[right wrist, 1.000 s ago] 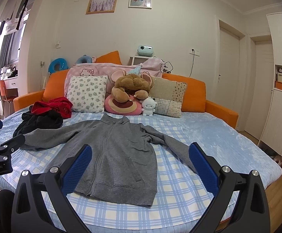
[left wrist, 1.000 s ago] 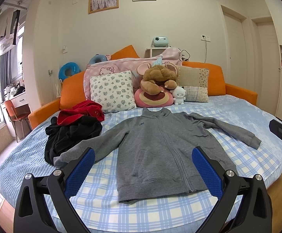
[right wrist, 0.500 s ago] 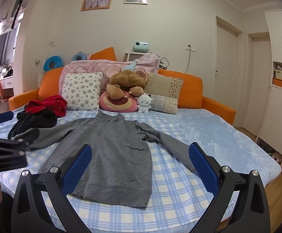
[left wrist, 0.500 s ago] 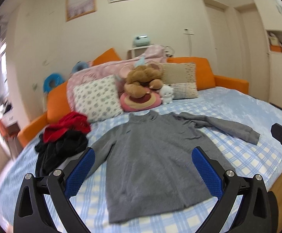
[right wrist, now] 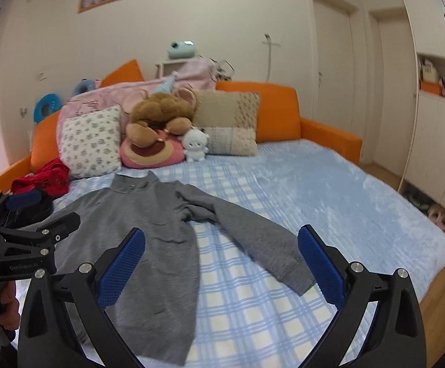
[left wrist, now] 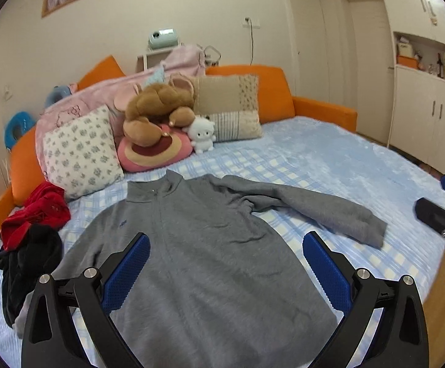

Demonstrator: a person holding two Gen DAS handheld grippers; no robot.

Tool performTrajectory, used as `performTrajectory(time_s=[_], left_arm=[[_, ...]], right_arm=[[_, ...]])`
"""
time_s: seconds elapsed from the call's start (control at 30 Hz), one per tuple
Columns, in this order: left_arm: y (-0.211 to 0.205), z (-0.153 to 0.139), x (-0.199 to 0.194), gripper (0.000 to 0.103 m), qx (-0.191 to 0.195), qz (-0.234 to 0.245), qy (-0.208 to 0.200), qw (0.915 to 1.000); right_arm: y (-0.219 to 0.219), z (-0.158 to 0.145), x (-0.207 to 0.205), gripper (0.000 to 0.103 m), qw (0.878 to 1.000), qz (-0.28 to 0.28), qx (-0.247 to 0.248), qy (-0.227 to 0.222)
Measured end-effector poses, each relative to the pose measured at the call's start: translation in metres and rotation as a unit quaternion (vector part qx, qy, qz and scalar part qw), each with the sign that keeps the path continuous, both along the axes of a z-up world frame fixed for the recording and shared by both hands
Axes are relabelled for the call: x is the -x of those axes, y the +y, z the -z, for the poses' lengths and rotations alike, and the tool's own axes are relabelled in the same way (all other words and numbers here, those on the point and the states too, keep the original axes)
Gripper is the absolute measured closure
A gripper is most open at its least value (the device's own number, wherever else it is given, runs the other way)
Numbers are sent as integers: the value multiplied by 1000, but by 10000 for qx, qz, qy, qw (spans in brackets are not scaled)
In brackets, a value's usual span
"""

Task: Fold large clothes
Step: 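Move the right tool to the sweatshirt sleeve cuff and grasp it, then lift the sleeve with the right tool and lay it across the sweatshirt body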

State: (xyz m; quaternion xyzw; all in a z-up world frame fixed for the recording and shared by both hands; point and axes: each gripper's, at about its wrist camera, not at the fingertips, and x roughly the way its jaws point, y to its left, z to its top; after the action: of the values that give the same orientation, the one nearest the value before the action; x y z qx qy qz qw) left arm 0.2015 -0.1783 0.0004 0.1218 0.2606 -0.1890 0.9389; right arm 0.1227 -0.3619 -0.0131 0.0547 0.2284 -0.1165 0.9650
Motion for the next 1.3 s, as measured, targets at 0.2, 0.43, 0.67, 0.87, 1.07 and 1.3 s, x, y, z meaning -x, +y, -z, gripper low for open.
performTrajectory(time_s=[0.2, 0.43, 0.67, 0.87, 1.07, 1.3], left_arm=[[-50, 23, -70, 2, -264, -44, 365, 9990], [-90, 68, -155, 2, -520, -299, 887, 9942], [-113, 117, -214, 2, -389, -430, 1552, 9862], [-119, 137, -236, 2, -108, -572, 1831, 9814], [-120, 143, -246, 2, 56, -612, 1957, 9787], [-103, 148, -257, 2, 346, -707, 2072, 9751]], right_arm=[[-56, 21, -49, 5, 9984, -73, -260, 496], [-112, 62, -86, 5, 9930, -404, -182, 1096], [-135, 116, -85, 16, 9803, -773, 61, 1816], [-138, 158, -93, 18, 9678, -785, 214, 2382], [-126, 194, -102, 18, 9527, -566, 853, 2861], [-143, 188, -108, 60, 9614, -440, 505, 2668]])
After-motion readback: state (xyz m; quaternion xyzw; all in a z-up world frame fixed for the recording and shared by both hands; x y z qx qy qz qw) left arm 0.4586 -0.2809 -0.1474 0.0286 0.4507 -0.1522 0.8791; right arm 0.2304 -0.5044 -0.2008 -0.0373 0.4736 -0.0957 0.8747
